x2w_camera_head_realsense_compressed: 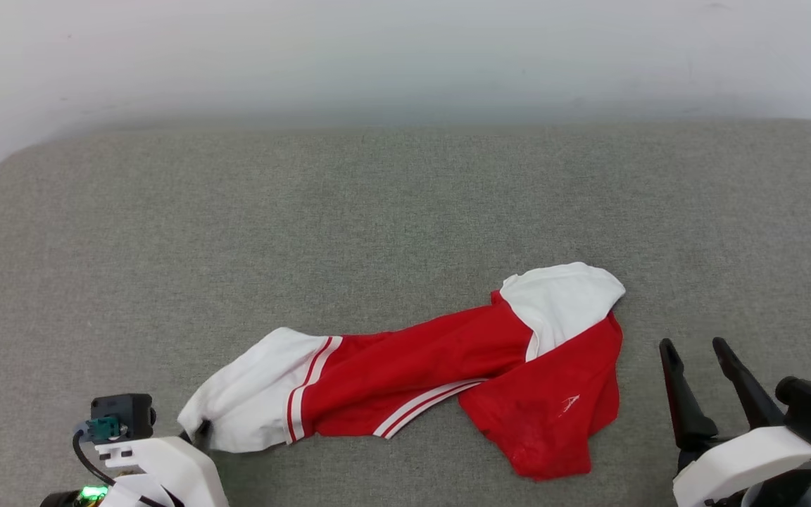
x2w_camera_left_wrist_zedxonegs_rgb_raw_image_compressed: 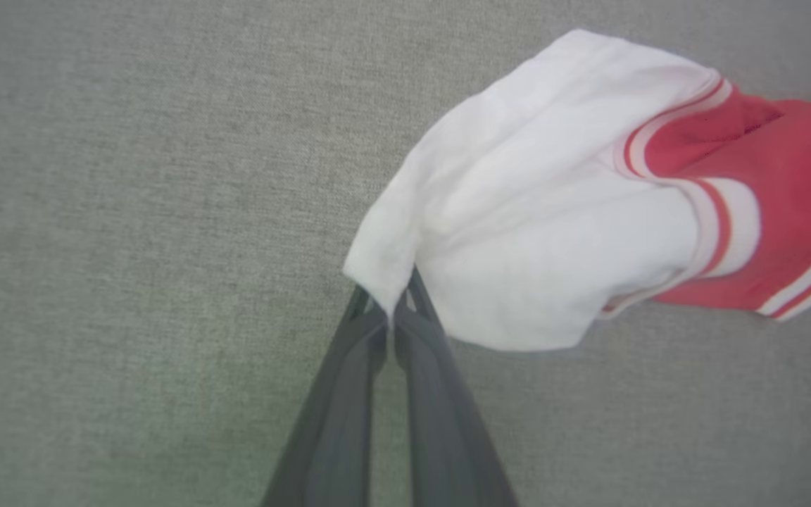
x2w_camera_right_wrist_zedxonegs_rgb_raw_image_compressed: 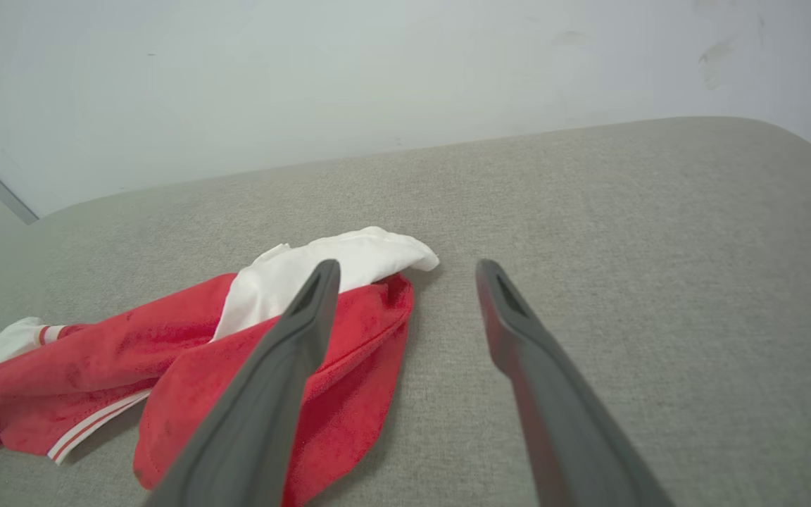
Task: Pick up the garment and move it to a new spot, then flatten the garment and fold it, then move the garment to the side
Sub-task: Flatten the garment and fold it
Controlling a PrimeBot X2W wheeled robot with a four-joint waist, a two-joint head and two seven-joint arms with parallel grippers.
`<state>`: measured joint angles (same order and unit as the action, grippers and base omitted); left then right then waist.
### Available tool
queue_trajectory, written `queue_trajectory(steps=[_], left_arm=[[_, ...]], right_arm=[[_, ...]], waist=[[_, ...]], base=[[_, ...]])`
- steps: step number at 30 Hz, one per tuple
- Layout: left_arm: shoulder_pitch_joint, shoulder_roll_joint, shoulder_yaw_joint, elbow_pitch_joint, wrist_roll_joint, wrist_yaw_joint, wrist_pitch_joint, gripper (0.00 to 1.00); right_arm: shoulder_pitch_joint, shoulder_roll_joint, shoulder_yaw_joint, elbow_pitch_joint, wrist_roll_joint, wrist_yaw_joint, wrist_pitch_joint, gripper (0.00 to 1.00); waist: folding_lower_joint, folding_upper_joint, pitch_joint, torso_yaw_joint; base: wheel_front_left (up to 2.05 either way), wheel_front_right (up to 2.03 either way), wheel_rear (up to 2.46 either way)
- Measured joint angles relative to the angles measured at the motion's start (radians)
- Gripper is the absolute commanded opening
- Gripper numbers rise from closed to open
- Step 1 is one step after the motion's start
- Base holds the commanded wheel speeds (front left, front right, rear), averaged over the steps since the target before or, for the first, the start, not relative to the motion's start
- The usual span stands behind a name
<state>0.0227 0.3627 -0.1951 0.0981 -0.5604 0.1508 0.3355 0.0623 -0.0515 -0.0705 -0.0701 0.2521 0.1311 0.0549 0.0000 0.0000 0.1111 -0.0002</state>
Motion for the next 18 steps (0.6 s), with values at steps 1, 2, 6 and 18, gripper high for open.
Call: queue_trajectory(steps=[1,2,6,18], left_arm=[[-0.010,-0.003,0.000,0.005,0.006,-0.002,-0.023,1.00],[-0.020,-0.007,0.002,0.007,0.012,-0.003,-0.051,1.00],[-0.052,-0.023,0.002,0.012,0.049,-0.016,-0.177,1.00],[-0.091,-0.072,-0.019,-0.001,0.128,-0.028,-0.473,1.00]], right_arm=[[0.001,0.000,0.008,-0.003,-0.003,0.000,0.005,1.00],[0.001,0.000,0.017,-0.007,-0.010,0.000,0.017,1.00],[0.016,0.000,0.055,-0.024,-0.016,0.000,0.058,1.00],[0.049,-0.083,0.219,-0.052,0.016,0.000,0.312,1.00]], waist=[[0.0000,0.0000,-0.004,0.000],[0.0000,0.0000,-0.009,-0.001],[0.0000,0.0000,-0.026,-0.005],[-0.0001,0.0000,-0.057,-0.020]], base=[[0.00,0.00,0.00],[0.00,0.00,0.00],[0.00,0.00,0.00],[0.00,0.00,0.00]])
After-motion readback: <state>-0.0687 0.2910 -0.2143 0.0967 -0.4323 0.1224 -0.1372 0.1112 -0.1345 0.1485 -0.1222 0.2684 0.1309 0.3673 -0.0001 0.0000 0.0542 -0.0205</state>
